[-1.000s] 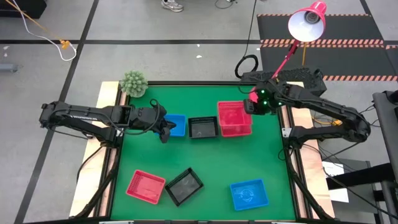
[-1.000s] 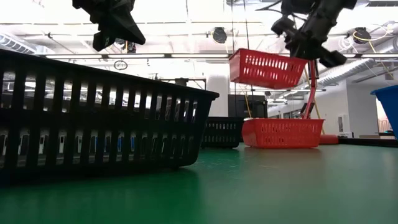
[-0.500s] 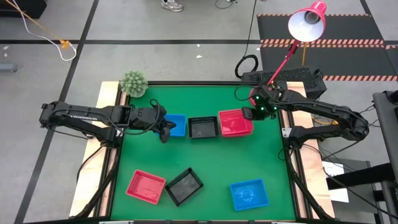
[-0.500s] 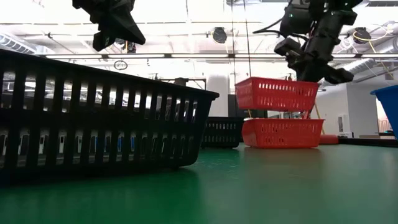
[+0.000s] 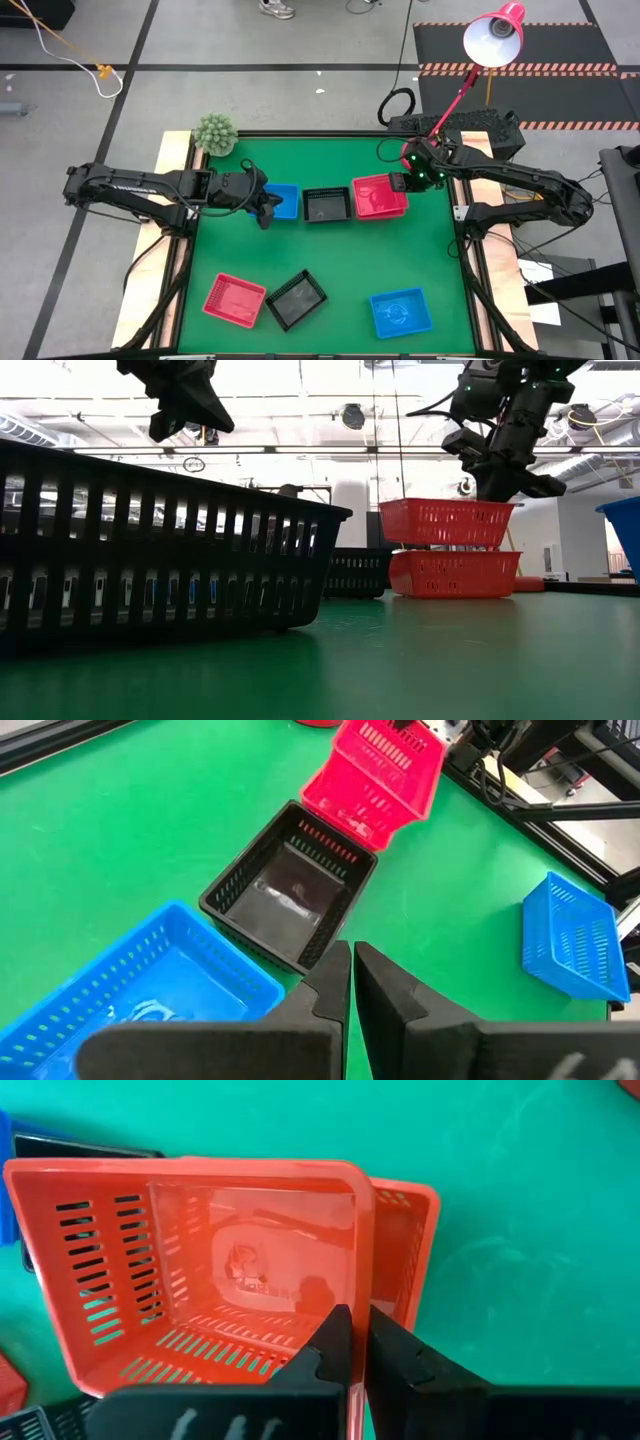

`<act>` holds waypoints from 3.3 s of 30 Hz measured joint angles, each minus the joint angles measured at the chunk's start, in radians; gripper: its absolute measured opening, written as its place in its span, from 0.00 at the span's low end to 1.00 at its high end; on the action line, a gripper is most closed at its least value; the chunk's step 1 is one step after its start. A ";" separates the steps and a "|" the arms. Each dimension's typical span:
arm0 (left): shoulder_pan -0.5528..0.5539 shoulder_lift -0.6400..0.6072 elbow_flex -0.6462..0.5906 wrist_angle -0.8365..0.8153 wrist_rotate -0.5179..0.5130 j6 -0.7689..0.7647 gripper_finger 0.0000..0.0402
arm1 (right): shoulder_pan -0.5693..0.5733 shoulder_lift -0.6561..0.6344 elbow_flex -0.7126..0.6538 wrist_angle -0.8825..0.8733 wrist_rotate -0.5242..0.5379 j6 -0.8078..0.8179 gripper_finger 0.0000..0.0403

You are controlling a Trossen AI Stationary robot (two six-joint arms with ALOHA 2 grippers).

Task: Stack baskets by color
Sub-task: Stack the middle orange bin on the top orange bin

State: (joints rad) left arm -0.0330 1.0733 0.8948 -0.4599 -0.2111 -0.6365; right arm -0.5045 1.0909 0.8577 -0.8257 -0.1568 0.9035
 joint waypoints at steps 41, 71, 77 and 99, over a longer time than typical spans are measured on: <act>0.000 0.000 0.000 0.000 -0.001 0.005 0.05 | 0.000 0.000 -0.060 0.066 -0.003 0.027 0.02; 0.000 0.000 0.000 0.000 -0.022 0.004 0.05 | 0.035 0.000 -0.060 0.054 0.026 0.027 0.05; 0.000 0.000 0.000 0.000 -0.021 0.000 0.05 | 0.035 0.000 -0.060 0.021 0.028 0.030 0.15; 0.009 0.000 0.000 0.000 -0.028 0.004 0.05 | 0.035 0.000 -0.122 0.029 0.098 0.023 0.07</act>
State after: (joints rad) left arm -0.0236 1.0733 0.8948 -0.4603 -0.2394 -0.6323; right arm -0.4698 1.0912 0.7353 -0.7966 -0.0584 0.9267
